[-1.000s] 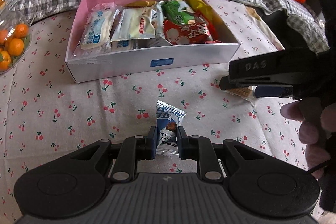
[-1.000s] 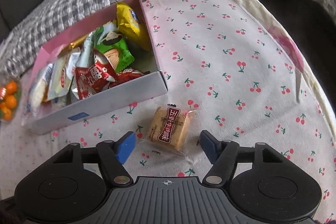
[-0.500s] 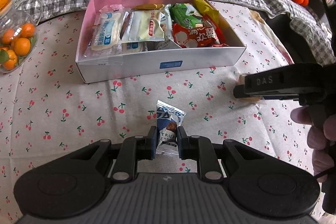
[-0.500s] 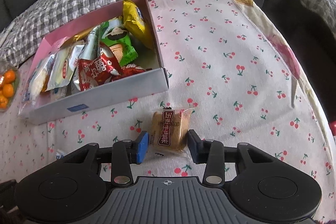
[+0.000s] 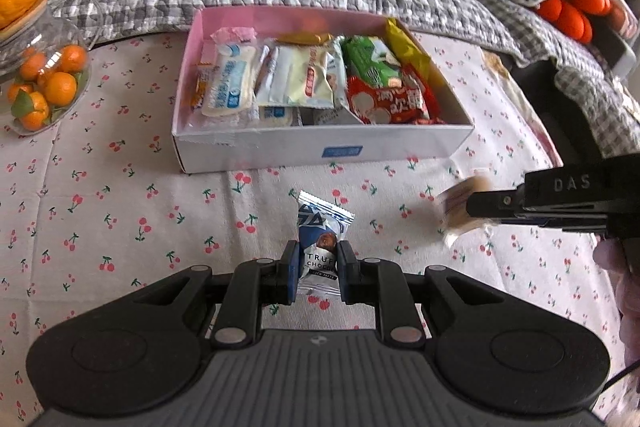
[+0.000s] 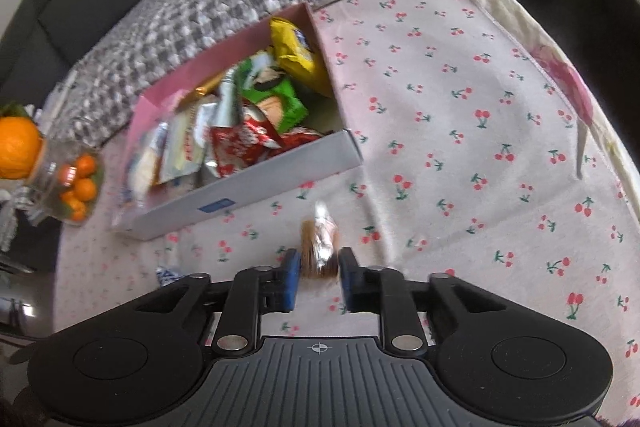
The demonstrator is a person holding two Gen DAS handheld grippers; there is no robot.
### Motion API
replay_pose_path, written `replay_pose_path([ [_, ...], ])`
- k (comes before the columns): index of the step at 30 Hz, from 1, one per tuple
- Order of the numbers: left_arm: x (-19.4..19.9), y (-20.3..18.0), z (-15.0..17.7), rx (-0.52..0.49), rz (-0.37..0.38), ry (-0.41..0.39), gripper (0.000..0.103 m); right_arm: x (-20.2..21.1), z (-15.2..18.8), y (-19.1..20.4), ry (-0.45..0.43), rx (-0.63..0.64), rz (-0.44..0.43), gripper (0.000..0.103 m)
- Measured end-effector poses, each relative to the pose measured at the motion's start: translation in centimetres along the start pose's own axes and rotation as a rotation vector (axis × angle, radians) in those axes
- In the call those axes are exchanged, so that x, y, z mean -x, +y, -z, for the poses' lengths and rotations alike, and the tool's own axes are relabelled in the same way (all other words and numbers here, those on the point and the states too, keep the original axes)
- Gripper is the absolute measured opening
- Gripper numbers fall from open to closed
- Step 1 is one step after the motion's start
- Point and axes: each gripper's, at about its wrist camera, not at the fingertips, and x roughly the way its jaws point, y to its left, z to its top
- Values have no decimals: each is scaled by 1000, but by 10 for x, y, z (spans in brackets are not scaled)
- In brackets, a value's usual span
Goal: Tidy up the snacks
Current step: 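Grasp blue truffle chocolate with left tool while right tool grasps brown jerky packet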
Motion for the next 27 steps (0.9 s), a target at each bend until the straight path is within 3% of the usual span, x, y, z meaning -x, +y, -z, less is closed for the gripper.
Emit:
replay_pose_path([
  [2,2,2,-1,8,5,-6,17,1,-1,2,3,8,-7,19],
  [5,2,4,-2,16,5,-7,17,0,-1,5,-6,32,16,27],
  [7,1,5,-1,17,1,-2,17,-5,-2,6,-3,38,26,48],
  [8,0,5,-1,16,0,2,17,-7,-2,6,-1,36,25,51],
  [16,-4,4,1,3,-7,19,17,-35,0,9,17,46,109,51],
  [21,-6,5,3,-4,-13,28,17,-38,2,13,-16,90,131,51],
  [27,-5,4,3,-3,-20,27,17,-37,4,26,-36,154,159,40],
])
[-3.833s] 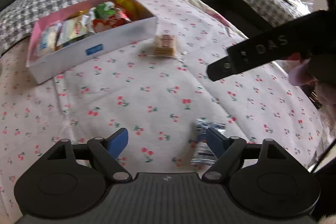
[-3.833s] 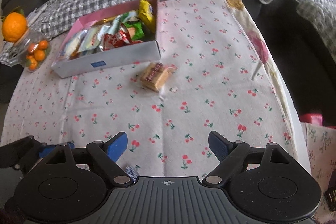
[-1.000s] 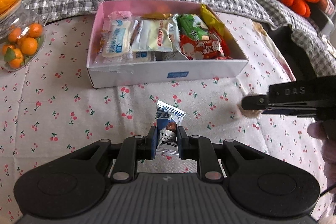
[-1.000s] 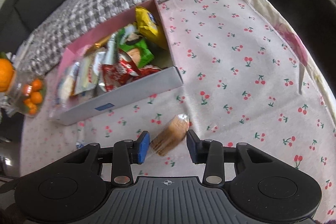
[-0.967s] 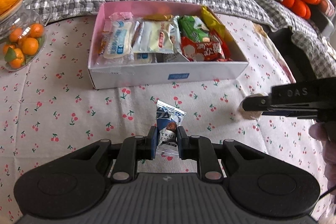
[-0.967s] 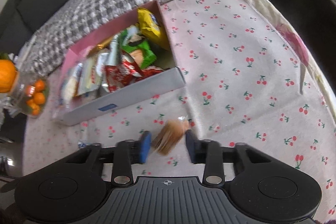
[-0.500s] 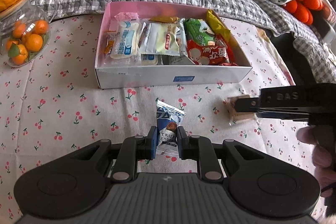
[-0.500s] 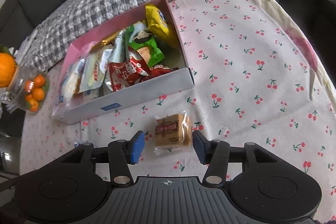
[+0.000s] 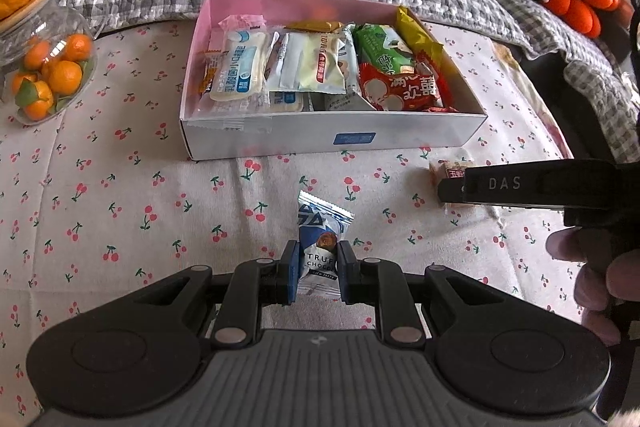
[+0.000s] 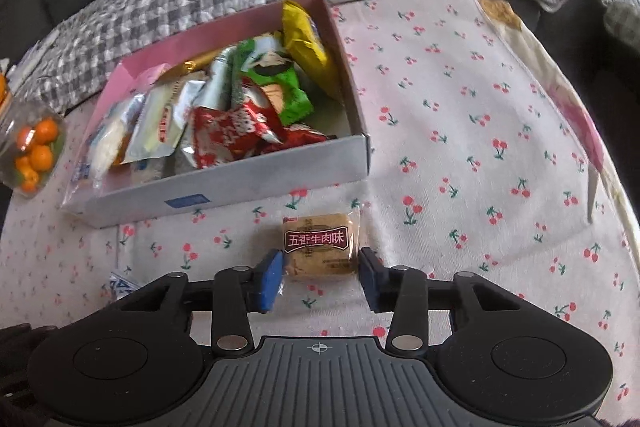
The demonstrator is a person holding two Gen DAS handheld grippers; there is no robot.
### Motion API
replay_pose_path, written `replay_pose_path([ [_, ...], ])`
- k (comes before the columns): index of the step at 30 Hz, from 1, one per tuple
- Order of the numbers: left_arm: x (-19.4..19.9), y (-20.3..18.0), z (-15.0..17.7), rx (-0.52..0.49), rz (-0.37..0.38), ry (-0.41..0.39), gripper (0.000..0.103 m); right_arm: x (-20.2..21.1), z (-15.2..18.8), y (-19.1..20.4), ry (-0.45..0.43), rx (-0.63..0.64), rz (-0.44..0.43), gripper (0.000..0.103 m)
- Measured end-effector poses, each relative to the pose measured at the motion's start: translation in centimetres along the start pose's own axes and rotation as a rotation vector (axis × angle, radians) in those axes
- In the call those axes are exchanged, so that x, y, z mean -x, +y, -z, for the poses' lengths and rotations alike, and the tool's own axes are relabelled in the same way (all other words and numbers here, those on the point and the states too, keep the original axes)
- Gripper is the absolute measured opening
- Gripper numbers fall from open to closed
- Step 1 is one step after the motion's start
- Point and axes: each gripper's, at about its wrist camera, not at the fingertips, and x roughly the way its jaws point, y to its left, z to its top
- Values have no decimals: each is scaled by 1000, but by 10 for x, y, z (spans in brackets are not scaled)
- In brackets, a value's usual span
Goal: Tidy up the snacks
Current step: 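Carry both packets over box and open both tools to drop them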
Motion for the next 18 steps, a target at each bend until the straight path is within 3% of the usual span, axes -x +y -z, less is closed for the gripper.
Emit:
replay_pose_path([
  [8,7,4,-1,17,4,-19,17,13,1,-6,41,-47,-58,39],
  [18,21,11,-27,26,-23,-104,17,43,-13,3,-16,-79,-185,39],
])
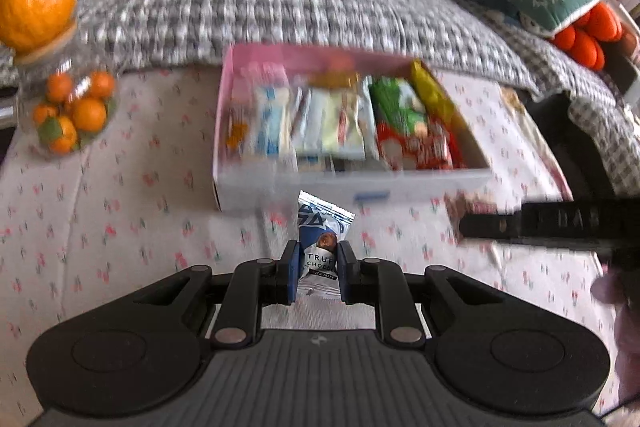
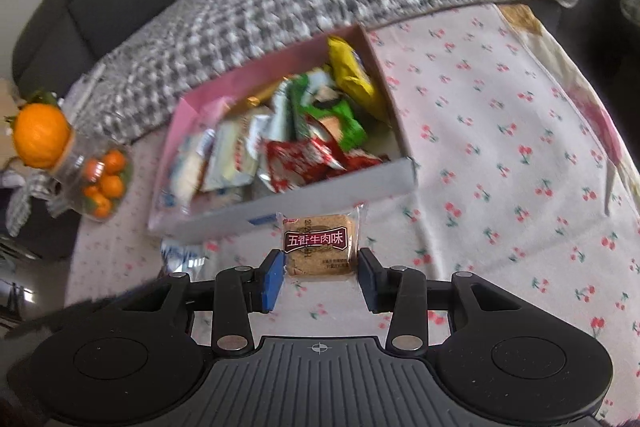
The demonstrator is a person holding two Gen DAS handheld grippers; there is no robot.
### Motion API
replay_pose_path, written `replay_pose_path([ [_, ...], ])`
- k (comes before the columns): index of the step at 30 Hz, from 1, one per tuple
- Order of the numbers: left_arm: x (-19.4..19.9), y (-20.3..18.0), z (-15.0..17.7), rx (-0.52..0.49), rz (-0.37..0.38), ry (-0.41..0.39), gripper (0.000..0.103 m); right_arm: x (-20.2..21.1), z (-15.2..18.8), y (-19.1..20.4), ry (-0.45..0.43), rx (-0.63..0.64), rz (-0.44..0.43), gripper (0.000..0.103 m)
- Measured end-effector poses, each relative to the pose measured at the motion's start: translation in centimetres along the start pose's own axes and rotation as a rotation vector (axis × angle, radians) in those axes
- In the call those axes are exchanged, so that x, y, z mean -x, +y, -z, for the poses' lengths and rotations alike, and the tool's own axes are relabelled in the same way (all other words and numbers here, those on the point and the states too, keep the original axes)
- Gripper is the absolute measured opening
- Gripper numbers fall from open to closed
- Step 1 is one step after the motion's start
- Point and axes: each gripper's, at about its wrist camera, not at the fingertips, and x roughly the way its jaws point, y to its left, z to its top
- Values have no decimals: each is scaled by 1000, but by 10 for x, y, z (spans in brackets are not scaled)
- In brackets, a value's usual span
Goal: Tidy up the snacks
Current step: 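Carry both packets over box and open both tools to drop them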
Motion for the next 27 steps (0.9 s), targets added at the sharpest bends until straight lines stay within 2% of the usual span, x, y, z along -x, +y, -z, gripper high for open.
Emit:
replay_pose_path([
  [5,-10,4,-26,18,1,-57,17,-3,-9,3,-3,-23,-30,39],
  [10,-31,8,-40,64,23,-77,17,-5,-19,-5,-15,-66,-46,39],
  [14,-45,10,-43,91,70,-82,18,-9,-26,-9,-31,-82,-51,39],
  [16,-50,11,-43,106,83,-83,25,-10,-29,-10,-34,-85,-56,39],
  [18,-52,15,-44,138,96,-83,42,-11,-33,-9,-41,-75,-51,39],
  [21,-51,20,-45,166,113,-80,46,-12,-40,-7,-54,-66,-47,39],
  [27,-47,20,-48,165,74,-90,54,-28,-69,6,-69,-34,-52,40],
])
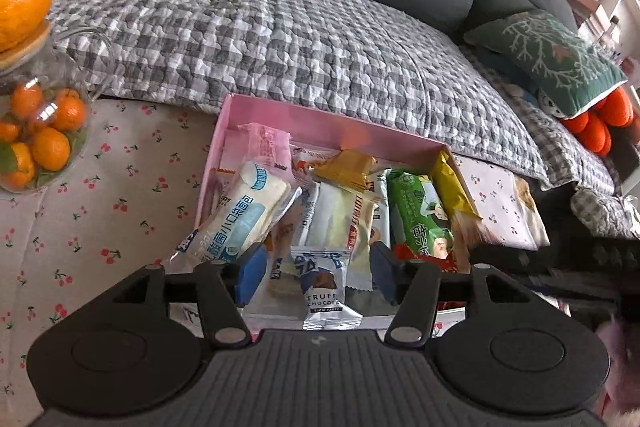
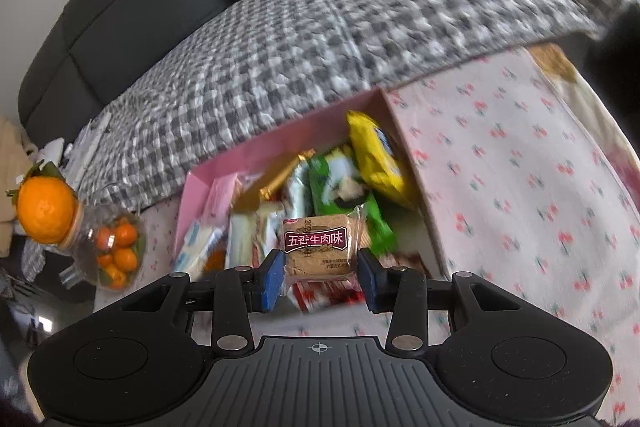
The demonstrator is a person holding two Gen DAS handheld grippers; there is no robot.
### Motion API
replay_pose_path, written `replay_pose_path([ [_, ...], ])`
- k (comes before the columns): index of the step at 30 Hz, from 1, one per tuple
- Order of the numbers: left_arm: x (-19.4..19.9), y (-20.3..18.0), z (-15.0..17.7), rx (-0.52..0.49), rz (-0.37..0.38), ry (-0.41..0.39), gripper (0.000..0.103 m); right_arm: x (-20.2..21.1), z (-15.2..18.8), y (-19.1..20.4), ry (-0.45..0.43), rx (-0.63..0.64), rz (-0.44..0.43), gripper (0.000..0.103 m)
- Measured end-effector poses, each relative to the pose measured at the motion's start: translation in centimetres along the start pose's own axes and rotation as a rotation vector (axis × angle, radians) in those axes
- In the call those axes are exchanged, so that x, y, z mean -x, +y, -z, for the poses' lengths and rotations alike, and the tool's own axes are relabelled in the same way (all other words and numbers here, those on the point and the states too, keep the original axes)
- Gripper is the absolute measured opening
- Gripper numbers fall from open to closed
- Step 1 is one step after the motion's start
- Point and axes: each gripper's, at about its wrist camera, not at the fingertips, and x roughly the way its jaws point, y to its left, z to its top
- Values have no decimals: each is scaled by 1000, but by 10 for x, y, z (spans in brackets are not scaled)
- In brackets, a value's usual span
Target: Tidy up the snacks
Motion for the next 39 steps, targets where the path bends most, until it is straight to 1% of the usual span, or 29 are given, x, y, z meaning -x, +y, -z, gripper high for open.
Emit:
replay_pose_path([
  [3,2,-3,1,-8,-9,5,56,-16,-14,12,4,48,-21,40],
  [6,6,-5,0,-27,-15,-8,56,-34,-29,21,19,65,-69,40],
  [11,13,0,-5,-5,-1,-27,56,-65,-46,40,41,73,-126,40],
  [13,13,1,-7,-2,0,-33,56,-75,-49,46,48,74,-125,41],
  [15,13,2,-7,1,0,-36,57,-82,-50,54,44,88,-105,42],
  [17,12,4,-7,5,1,-32,57,-85,-50,60,32,99,-92,47],
  [19,11,5,-7,9,1,-28,58,-83,-49,63,26,89,-93,64],
  [20,11,5,-7,8,1,-26,59,-81,-49,64,22,87,-91,66],
  [24,14,3,-8,-26,-28,-21,72,-66,-47,67,5,114,-57,67],
  [26,16,2,-7,-38,-38,-26,73,-56,-45,65,-6,131,-46,69],
  [28,17,1,-6,-39,-38,-19,75,-45,-41,62,-16,140,-36,75],
  [31,20,-1,-4,-56,-52,-20,78,-30,-37,55,-27,135,-24,76],
  [34,25,0,-3,-59,-68,-30,85,-16,-31,45,-38,130,-7,78],
  [38,36,-1,0,-54,-83,-45,94,4,-22,35,-55,143,45,80],
  [39,39,-1,1,-47,-95,-51,96,8,-19,33,-58,149,56,82],
])
